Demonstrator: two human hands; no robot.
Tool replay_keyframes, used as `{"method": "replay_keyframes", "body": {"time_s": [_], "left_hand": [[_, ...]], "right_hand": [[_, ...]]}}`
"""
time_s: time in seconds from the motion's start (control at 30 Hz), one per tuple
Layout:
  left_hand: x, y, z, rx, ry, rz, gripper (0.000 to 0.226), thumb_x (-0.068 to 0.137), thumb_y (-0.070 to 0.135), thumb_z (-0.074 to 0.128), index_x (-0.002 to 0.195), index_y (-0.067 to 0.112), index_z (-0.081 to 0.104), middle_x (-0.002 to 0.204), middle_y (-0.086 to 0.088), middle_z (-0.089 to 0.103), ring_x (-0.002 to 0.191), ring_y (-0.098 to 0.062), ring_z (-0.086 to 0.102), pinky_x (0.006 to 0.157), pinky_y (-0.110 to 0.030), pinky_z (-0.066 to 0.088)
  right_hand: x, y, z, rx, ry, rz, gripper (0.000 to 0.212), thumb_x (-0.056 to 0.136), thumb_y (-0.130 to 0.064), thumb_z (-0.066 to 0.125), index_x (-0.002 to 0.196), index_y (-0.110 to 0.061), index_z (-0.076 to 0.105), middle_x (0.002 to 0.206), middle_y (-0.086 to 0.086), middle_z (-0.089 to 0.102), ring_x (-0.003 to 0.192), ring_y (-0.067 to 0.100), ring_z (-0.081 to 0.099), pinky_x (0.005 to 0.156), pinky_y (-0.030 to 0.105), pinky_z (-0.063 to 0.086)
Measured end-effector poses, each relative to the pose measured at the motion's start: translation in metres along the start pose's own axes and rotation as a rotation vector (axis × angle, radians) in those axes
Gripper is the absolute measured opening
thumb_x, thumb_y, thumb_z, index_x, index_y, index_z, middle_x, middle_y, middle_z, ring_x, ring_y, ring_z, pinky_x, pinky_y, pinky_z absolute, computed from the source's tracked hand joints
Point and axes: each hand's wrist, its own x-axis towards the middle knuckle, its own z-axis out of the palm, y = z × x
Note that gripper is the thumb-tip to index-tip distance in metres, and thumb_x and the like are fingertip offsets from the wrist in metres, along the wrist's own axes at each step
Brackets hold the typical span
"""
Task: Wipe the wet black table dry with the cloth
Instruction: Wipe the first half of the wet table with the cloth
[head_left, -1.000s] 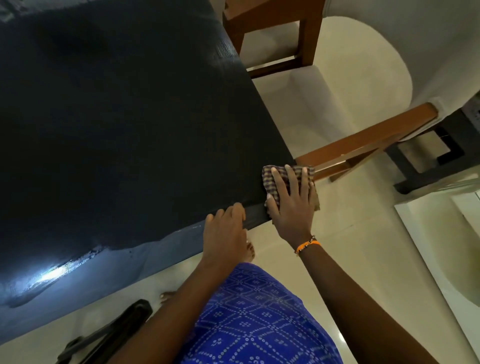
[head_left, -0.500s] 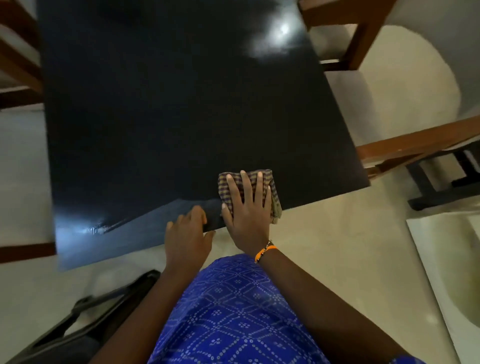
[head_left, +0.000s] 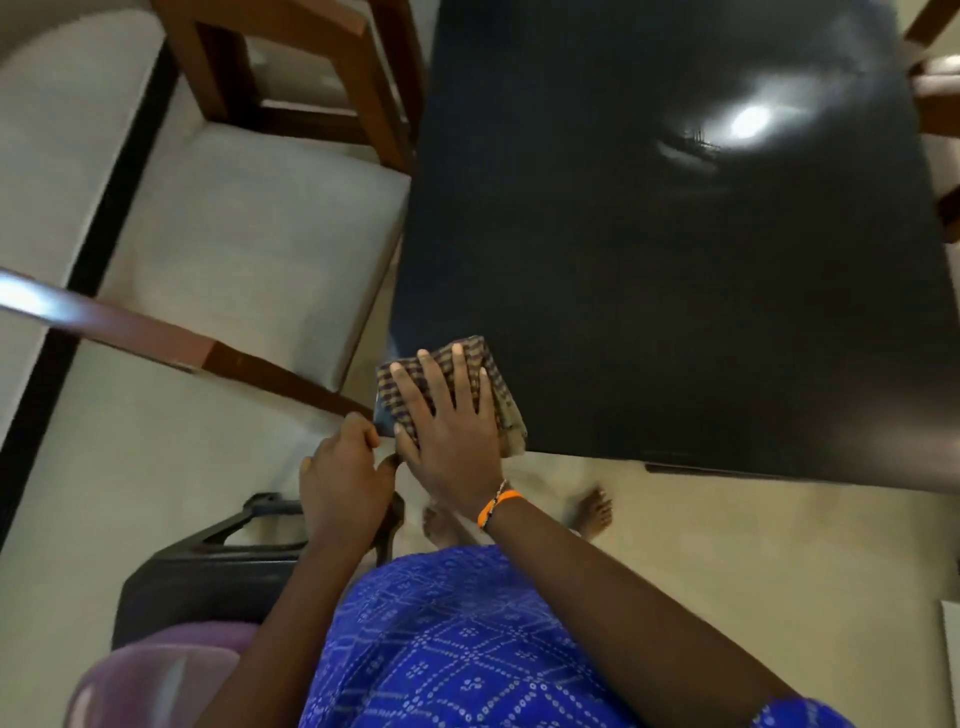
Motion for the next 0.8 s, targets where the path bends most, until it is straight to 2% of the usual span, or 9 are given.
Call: {"method": "replay_keyframes", "body": {"time_s": [0.07,0.17,0.3,0.37,0.43,0.5,0.57,0.7,0.8], "left_hand": [[0.002,-0.015,-0.004,-0.076,-0.004,-0.057,0.034,0.074,0.026,0.073,0.08,0.024,0.04,0.071,0.005,0.052,0.068,-0.016,0.05,0.067,-0.032,0.034],[0.006,-0.026,-0.007,-0.227,-0.034,-0.104,0.03,0.074,0.028,0.074,0.084,0.028,0.045,0.076,0.009,0.055,0.073,-0.014,0.055,0.064,-0.03,0.039],[0.007,-0.033,-0.005,-0.331,-0.123,-0.043,0.032,0.079,0.021,0.07,0.108,0.026,0.057,0.091,0.013,0.059,0.074,-0.006,0.057,0.066,-0.022,0.042],[0.005,-0.033,-0.003,-0.402,-0.154,-0.05,0.032,0.082,0.016,0.067,0.112,0.023,0.058,0.096,0.012,0.06,0.072,-0.001,0.057,0.063,-0.013,0.041],[0.003,-0.032,-0.001,-0.53,-0.175,-0.114,0.029,0.084,0.008,0.062,0.111,0.019,0.06,0.099,0.008,0.064,0.077,-0.003,0.059,0.064,-0.009,0.041],[0.001,-0.031,0.0,-0.772,-0.212,-0.26,0.029,0.086,0.0,0.055,0.111,0.014,0.061,0.102,0.0,0.067,0.082,-0.009,0.062,0.064,-0.009,0.047],[-0.001,-0.03,0.0,-0.978,-0.233,-0.405,0.028,0.091,0.0,0.047,0.111,0.013,0.062,0.102,-0.001,0.068,0.082,-0.011,0.061,0.061,-0.008,0.048],[-0.001,-0.026,0.001,-1.126,-0.256,-0.562,0.032,0.098,0.01,0.034,0.115,0.015,0.061,0.108,-0.001,0.067,0.087,-0.014,0.059,0.076,-0.023,0.044],[0.003,-0.018,0.0,-1.067,-0.191,-0.533,0.032,0.099,0.012,0.031,0.12,0.014,0.056,0.107,0.0,0.064,0.085,-0.012,0.059,0.068,-0.02,0.043]], "right_hand": [[0.019,0.002,-0.002,0.008,-0.007,-0.101,0.056,0.088,-0.042,0.042,0.142,-0.026,0.039,0.151,0.008,0.036,0.141,0.036,0.026,0.112,0.057,0.023],[0.058,0.017,-0.011,-0.051,-0.029,-0.184,0.054,0.089,-0.042,0.046,0.141,-0.032,0.04,0.152,0.004,0.034,0.144,0.034,0.018,0.116,0.056,0.011],[0.132,0.036,-0.025,-0.081,-0.101,-0.036,0.063,0.087,-0.053,0.047,0.144,-0.042,0.025,0.16,-0.004,0.008,0.147,0.03,-0.005,0.111,0.064,-0.002],[0.158,0.04,-0.032,-0.051,-0.131,0.004,0.065,0.086,-0.055,0.049,0.144,-0.044,0.023,0.16,-0.003,0.002,0.146,0.032,-0.01,0.111,0.065,-0.003],[0.163,0.04,-0.033,-0.094,-0.121,0.0,0.063,0.088,-0.056,0.047,0.144,-0.042,0.023,0.16,-0.001,0.006,0.147,0.032,-0.007,0.111,0.066,-0.001],[0.149,0.035,-0.031,-0.148,-0.09,-0.017,0.06,0.091,-0.054,0.042,0.145,-0.039,0.024,0.159,0.001,0.012,0.147,0.033,-0.003,0.111,0.066,0.003],[0.126,0.025,-0.024,-0.178,-0.086,-0.047,0.058,0.091,-0.053,0.039,0.145,-0.037,0.025,0.158,0.004,0.015,0.146,0.034,0.001,0.111,0.066,0.005],[0.068,0.004,-0.008,-0.197,-0.102,-0.219,0.056,0.089,-0.054,0.037,0.14,-0.032,0.037,0.155,0.008,0.025,0.143,0.039,0.016,0.111,0.067,0.01],[0.032,0.012,-0.001,-0.149,-0.097,-0.385,0.054,0.088,-0.051,0.042,0.139,-0.034,0.039,0.153,0.006,0.032,0.143,0.036,0.021,0.113,0.063,0.013]]}}
